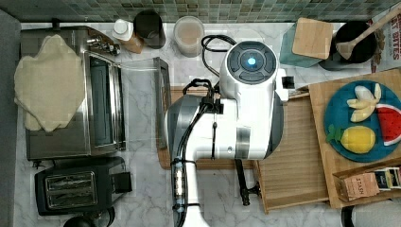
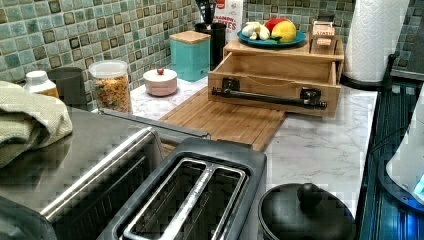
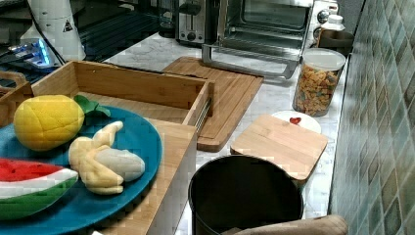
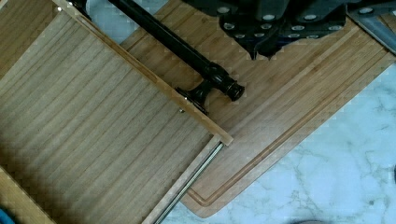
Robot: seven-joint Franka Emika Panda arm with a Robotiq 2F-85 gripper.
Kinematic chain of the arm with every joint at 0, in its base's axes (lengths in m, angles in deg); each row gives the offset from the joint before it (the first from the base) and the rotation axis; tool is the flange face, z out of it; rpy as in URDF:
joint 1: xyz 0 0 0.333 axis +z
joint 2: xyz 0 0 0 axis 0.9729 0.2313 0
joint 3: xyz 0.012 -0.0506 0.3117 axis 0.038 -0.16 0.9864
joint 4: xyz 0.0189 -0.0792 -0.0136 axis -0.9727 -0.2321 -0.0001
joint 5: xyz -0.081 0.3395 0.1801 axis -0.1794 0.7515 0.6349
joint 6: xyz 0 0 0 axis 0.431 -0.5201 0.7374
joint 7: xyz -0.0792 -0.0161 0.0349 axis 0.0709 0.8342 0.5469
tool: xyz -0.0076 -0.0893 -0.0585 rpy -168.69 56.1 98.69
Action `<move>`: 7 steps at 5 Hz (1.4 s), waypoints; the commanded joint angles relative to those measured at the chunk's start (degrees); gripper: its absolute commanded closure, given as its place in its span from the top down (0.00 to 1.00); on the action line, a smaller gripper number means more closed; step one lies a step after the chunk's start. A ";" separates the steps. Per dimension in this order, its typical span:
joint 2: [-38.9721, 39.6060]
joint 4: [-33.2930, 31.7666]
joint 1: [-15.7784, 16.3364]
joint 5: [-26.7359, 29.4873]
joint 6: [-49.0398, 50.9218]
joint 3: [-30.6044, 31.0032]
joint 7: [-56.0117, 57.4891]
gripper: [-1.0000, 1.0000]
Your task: Close the drawer.
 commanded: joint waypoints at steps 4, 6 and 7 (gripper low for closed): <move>-8.69 -12.28 1.76 2.04 -6.20 2.35 21.02 0.00; -12.82 -20.43 3.47 2.99 -10.95 3.41 29.19 0.00; -12.92 -24.71 3.84 2.14 -14.63 4.12 29.31 0.00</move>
